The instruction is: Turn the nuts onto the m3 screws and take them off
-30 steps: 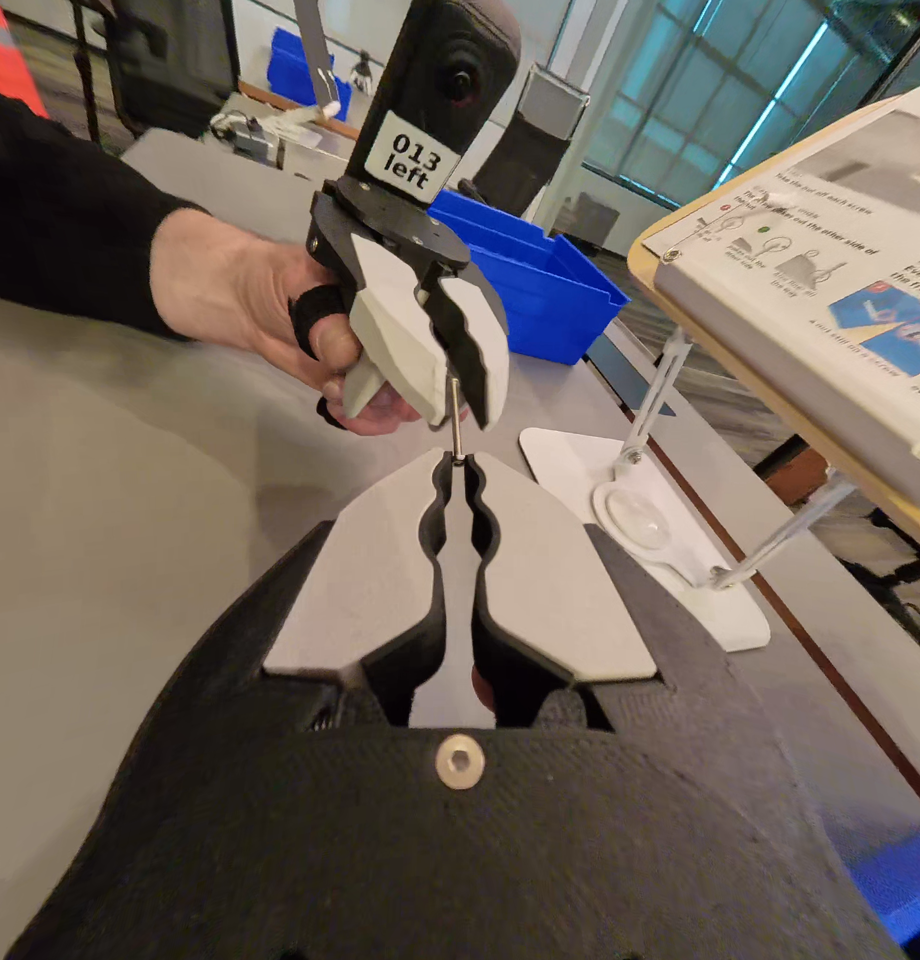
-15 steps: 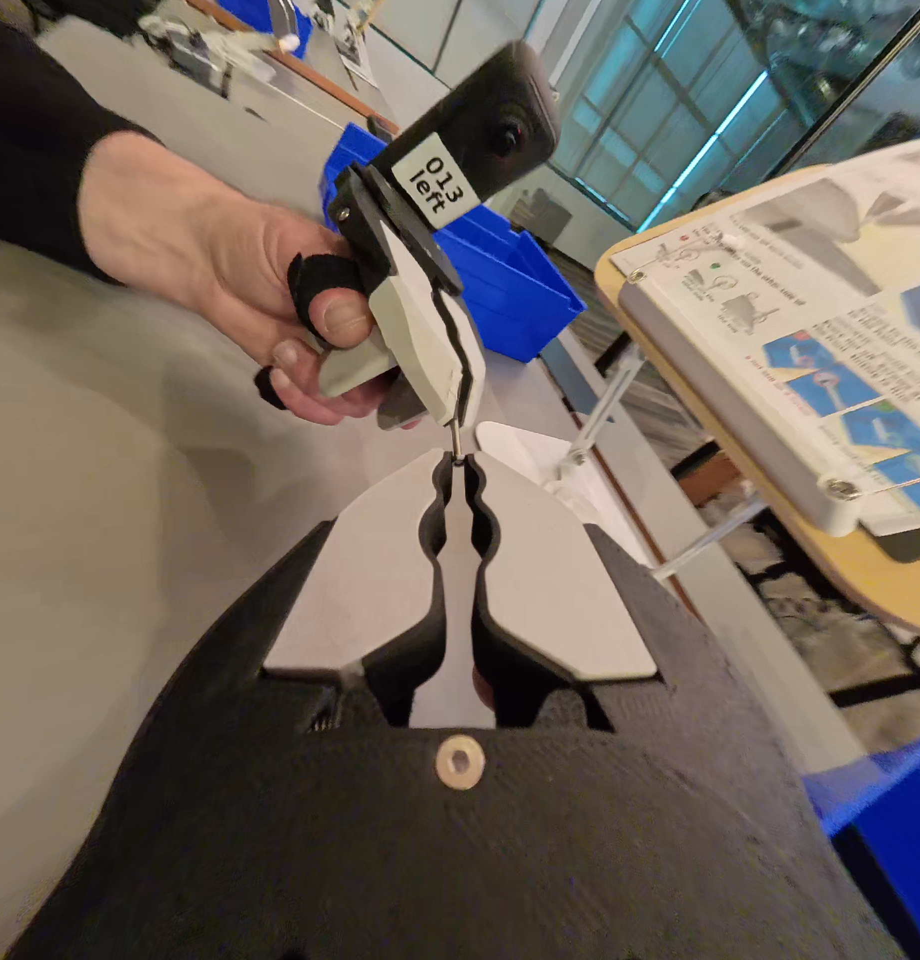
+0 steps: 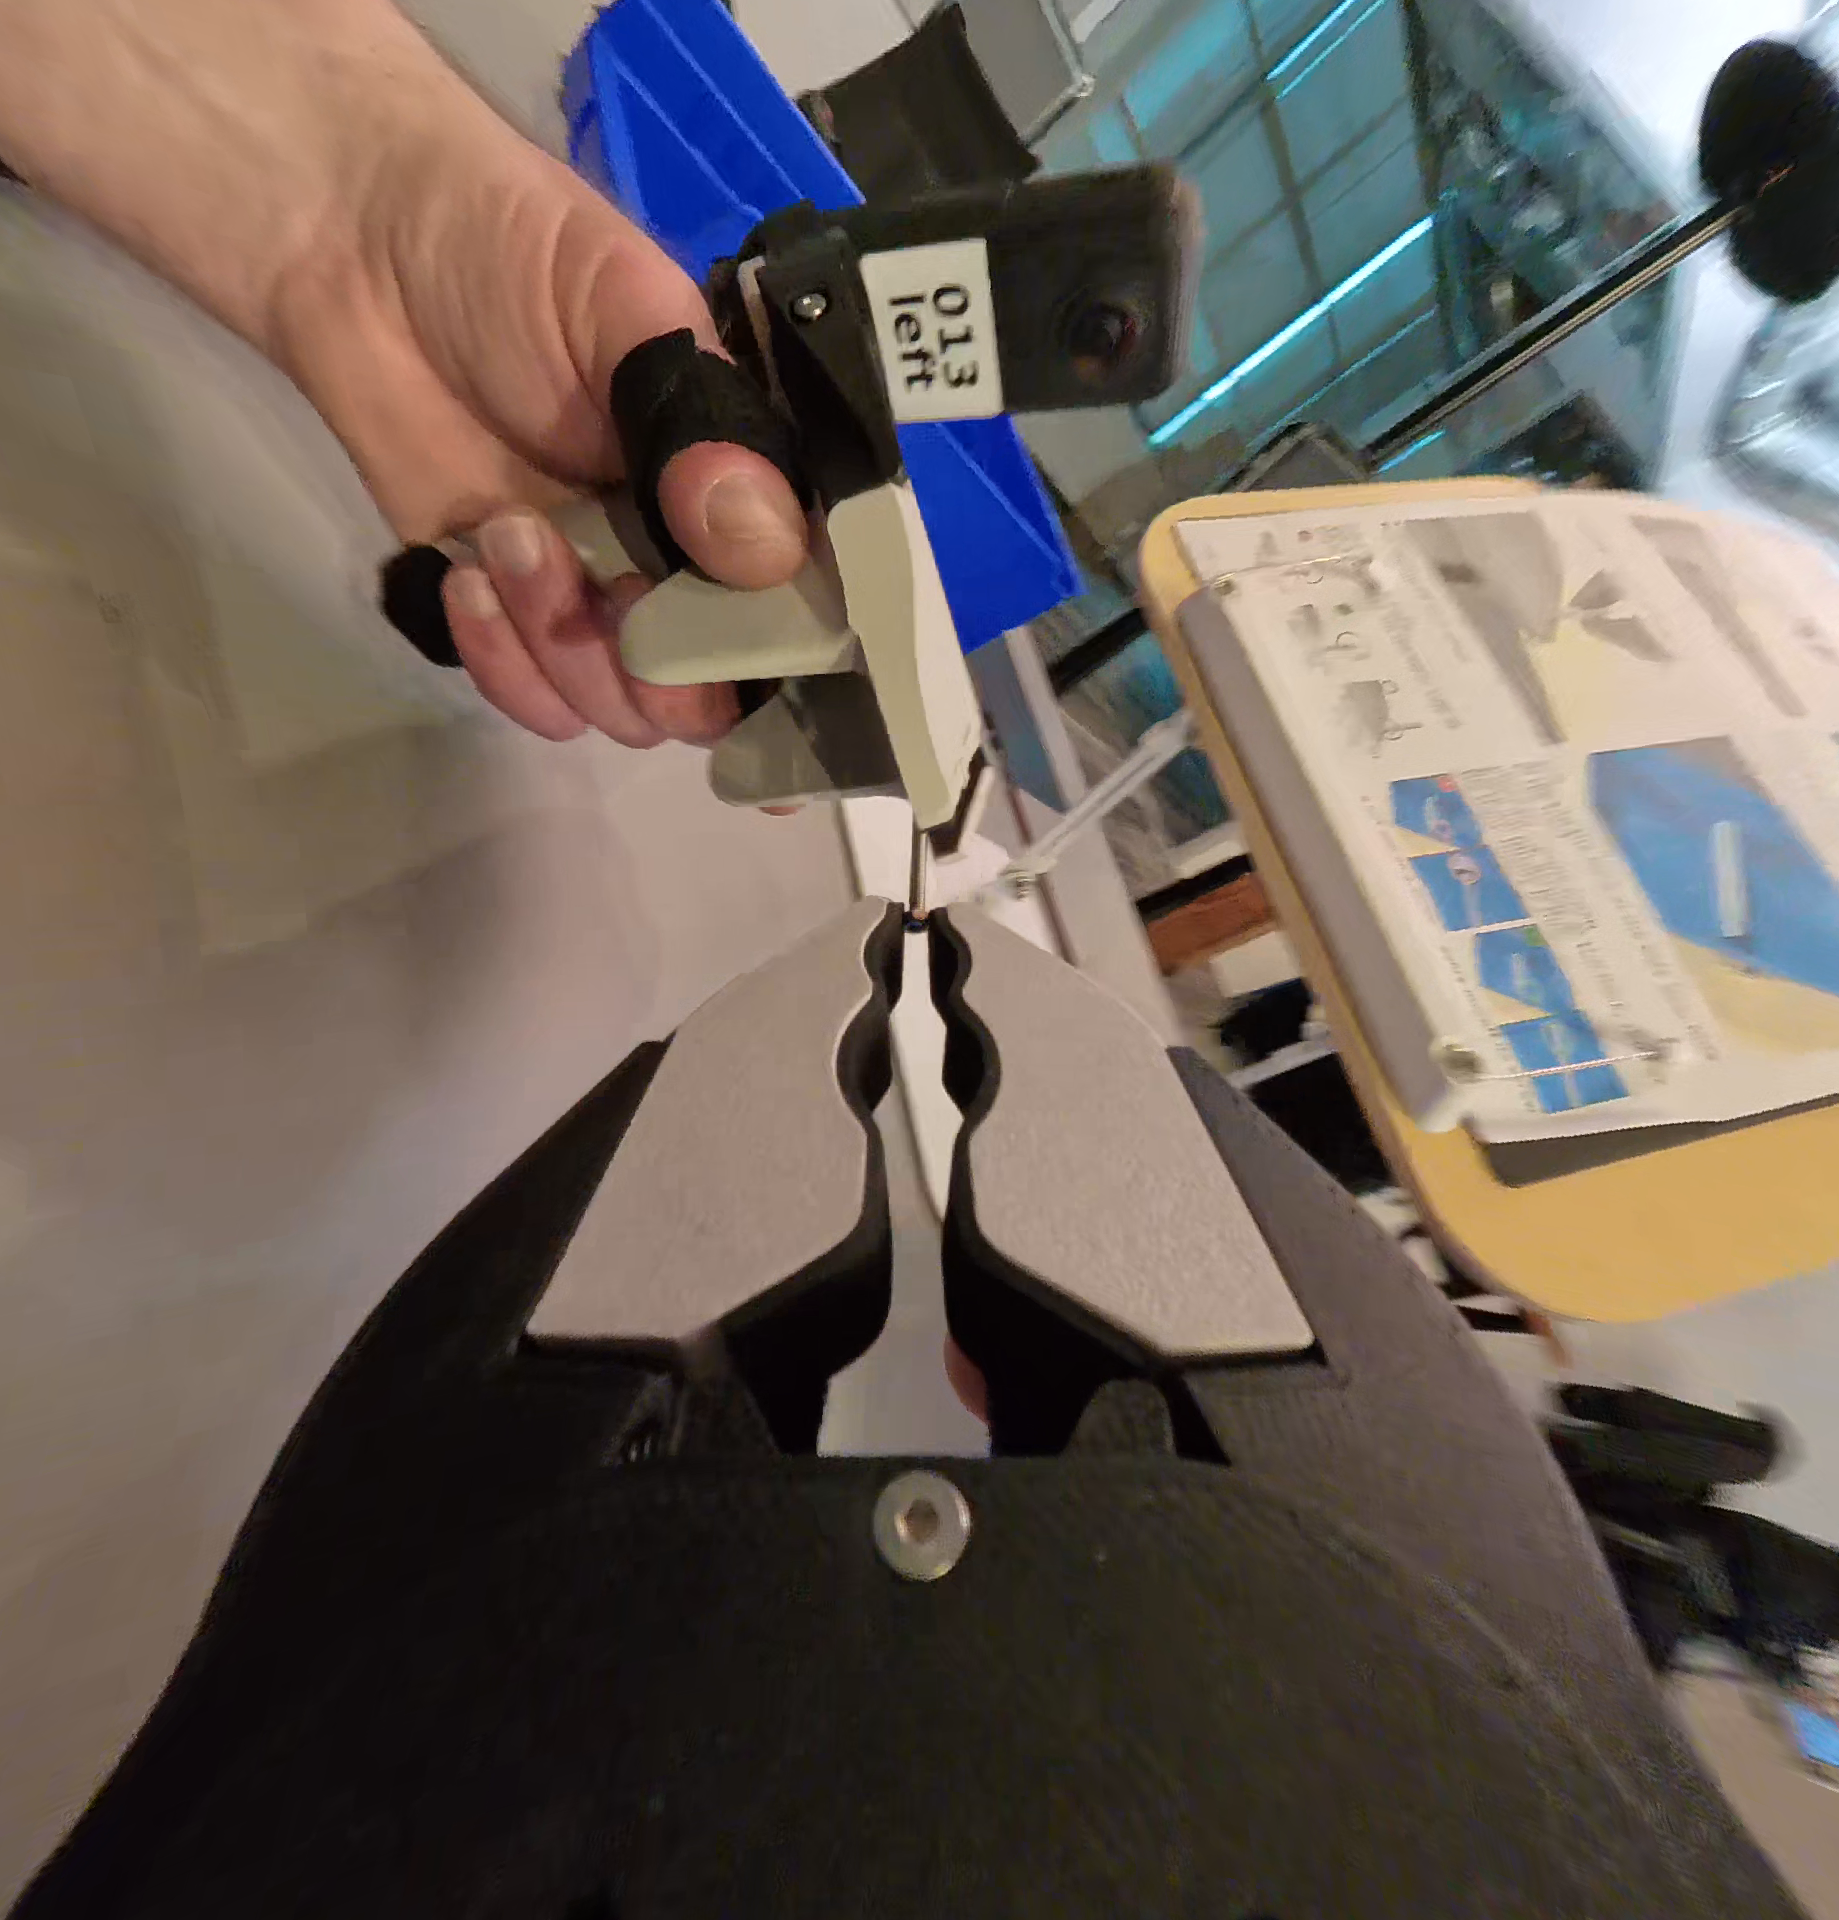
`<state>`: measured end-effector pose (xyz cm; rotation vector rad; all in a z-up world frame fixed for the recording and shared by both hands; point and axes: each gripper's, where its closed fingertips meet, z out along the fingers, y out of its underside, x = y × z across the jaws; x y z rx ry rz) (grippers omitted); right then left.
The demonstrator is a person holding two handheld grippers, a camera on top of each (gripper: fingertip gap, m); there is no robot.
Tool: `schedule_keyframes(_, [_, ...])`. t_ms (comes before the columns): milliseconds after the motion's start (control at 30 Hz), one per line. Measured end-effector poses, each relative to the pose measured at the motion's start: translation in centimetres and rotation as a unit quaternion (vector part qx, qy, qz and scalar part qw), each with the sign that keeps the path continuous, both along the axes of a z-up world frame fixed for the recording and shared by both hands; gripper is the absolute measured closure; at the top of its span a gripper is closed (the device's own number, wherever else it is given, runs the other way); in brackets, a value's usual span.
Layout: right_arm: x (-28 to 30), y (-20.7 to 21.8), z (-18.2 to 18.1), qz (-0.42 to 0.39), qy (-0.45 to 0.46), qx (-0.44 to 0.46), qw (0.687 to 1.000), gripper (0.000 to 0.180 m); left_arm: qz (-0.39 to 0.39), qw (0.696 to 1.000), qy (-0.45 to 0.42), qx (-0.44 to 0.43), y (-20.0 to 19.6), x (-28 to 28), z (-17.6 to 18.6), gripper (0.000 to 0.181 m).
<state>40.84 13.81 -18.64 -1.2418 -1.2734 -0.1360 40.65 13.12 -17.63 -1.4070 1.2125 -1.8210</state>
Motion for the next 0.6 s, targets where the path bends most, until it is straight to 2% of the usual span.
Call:
schedule_keyframes(67, [-0.1,-0.1,0.0,0.019,0.047,-0.042,0.998,0.175,0.011,1.000,0.002,0.029,0.0,0.0,0.1,0.160])
schedule_keyframes(200, [0.0,-0.3,0.2,0.051,0.124,-0.121,0.983,0.175,0.029,0.993,0.005,0.111,-0.2,-0.2,0.1,0.151])
schedule_keyframes(400, [0.1,-0.4,-0.1,0.090,0.193,-0.218,0.953,0.175,0.056,0.971,0.007,0.233,-0.8,0.0,-0.1,0.152])
schedule_keyframes(600, [-0.1,-1.0,-0.2,0.130,0.234,-0.283,0.921,0.175,0.065,0.953,0.012,0.295,-1.1,0.1,-0.4,0.155])
